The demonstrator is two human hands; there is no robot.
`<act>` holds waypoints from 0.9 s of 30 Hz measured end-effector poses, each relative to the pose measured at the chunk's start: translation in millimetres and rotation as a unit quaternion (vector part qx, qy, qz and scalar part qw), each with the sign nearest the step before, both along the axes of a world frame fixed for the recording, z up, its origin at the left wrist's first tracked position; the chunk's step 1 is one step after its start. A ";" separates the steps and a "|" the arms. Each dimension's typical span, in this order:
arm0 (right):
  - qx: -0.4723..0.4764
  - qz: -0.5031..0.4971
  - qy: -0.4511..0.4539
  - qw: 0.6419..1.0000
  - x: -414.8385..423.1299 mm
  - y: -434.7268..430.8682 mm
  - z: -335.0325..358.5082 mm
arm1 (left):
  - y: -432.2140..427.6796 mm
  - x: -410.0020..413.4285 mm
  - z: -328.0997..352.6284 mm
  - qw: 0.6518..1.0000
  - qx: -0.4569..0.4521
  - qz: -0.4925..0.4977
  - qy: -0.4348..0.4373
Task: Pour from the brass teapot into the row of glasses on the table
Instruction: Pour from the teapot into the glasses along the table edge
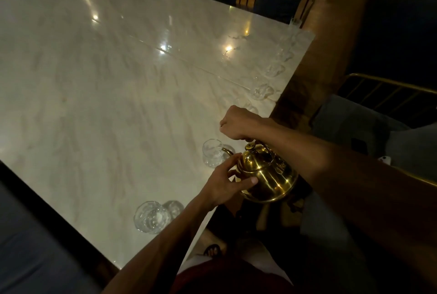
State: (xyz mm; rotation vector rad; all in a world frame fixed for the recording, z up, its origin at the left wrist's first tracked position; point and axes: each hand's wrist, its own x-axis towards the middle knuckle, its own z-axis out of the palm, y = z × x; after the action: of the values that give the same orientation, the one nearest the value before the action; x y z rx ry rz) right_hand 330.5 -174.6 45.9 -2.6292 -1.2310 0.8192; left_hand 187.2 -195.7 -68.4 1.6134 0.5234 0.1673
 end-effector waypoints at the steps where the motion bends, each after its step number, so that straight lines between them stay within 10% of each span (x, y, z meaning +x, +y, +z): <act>1: 0.000 -0.001 0.002 1.000 0.0 -0.2 0.1 | 0.4 0.1 0.0 1.000 -0.001 0.000 0.000; 27: 0.013 -0.002 0.003 1.000 0.3 -8.3 16.2 | 1.5 2.2 4.6 1.000 0.024 -0.002 -0.004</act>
State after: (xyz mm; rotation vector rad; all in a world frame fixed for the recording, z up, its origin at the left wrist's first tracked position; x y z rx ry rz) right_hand 330.7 -182.8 62.0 -2.6063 -1.2262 0.8025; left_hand 189.4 -194.2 -63.7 1.6594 0.5140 0.1853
